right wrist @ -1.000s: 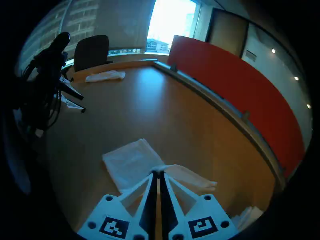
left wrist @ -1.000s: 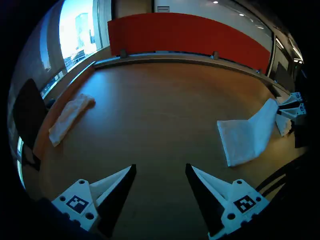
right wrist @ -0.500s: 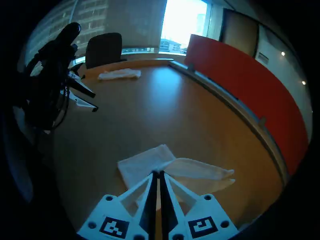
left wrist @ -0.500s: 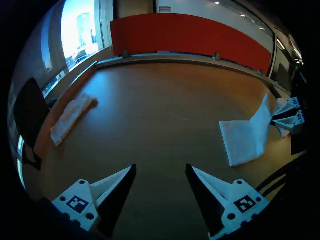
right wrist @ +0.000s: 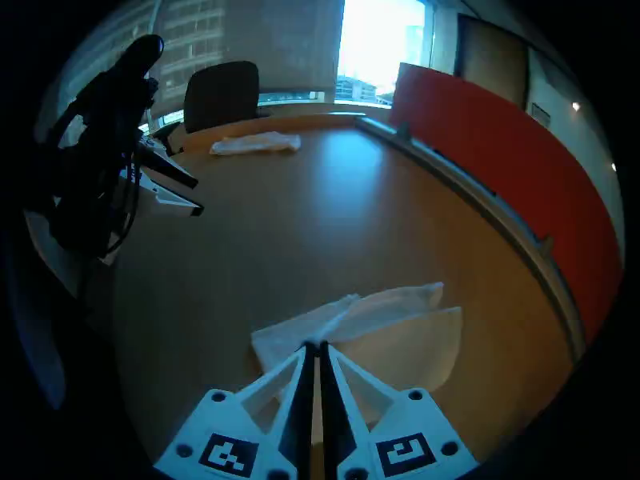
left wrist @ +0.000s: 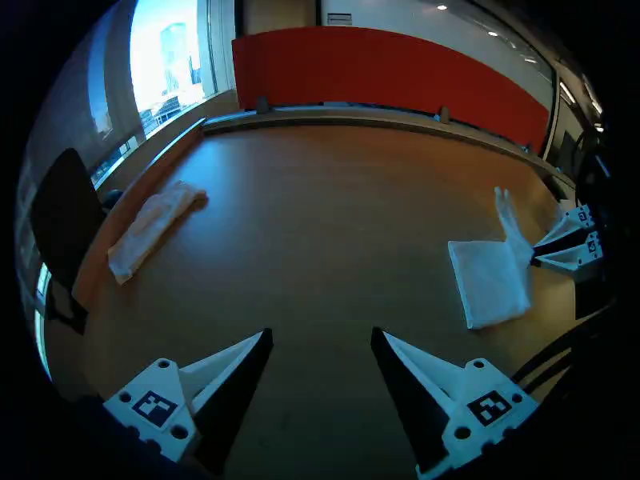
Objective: Fold towel
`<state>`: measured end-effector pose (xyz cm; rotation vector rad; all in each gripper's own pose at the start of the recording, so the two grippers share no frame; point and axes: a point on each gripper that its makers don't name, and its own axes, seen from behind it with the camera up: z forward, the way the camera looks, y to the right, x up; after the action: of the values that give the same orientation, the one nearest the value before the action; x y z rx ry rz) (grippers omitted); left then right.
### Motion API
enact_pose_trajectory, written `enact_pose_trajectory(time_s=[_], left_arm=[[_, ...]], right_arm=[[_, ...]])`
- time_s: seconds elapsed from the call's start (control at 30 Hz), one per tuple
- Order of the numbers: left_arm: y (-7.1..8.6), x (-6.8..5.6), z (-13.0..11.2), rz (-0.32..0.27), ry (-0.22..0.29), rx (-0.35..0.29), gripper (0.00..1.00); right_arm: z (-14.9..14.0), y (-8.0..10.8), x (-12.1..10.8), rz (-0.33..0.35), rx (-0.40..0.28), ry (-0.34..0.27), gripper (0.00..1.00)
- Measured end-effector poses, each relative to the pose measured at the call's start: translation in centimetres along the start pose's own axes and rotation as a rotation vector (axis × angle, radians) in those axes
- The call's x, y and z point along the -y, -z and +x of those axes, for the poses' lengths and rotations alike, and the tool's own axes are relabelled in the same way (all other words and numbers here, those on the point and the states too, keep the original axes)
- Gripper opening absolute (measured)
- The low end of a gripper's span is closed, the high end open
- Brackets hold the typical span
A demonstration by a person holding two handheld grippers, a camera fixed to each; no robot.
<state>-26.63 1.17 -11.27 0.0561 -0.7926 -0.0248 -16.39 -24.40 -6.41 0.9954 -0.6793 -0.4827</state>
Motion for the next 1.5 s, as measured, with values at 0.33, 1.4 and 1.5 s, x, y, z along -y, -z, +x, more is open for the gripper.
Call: enact_pose_trajectory(time_s=[0.33, 1.4, 1.5], left_arm=[[0.1, 0.7, -0.2, 0.009, 0.006, 0.003, 0.91], [0.3, 0.6, 0.1, 0.009, 0.004, -0.005, 0.91], [0.4, 0.5, 0.1, 0.009, 0.001, -0.006, 0.91]], right_arm=[[-0.9, -1.3, 0.5, 0.025, 0.023, -0.015, 0.05], [-2.2, -0.3, 0.2, -0.005, 0.036, -0.033, 0.61], [-2.7, -0.1, 0.3, -0.008, 0.043, -0.039, 0.61]])
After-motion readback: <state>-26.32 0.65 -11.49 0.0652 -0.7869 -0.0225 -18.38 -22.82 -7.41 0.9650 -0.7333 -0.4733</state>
